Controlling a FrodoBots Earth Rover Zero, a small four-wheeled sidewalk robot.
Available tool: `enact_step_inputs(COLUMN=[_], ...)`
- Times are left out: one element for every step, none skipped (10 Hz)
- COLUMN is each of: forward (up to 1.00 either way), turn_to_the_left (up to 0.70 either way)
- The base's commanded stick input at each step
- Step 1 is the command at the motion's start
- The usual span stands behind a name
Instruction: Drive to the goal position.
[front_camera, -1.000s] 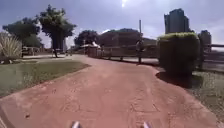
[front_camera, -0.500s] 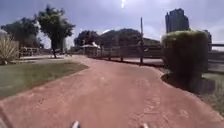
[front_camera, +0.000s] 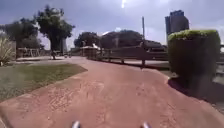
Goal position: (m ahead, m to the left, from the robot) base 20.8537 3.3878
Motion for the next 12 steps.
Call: enact_step_inputs(forward=[0.7, 0.7, 0.7, 0.7, 0.7, 0.7, 0.7, 0.7, 0.7, 0.7, 0.7, 0.7], turn_to_the_left=[0.0, 0.0, 0.0, 0.0, 0.0, 0.0, 0.0, 0.0, 0.0, 0.0, 0.0, 0.0])
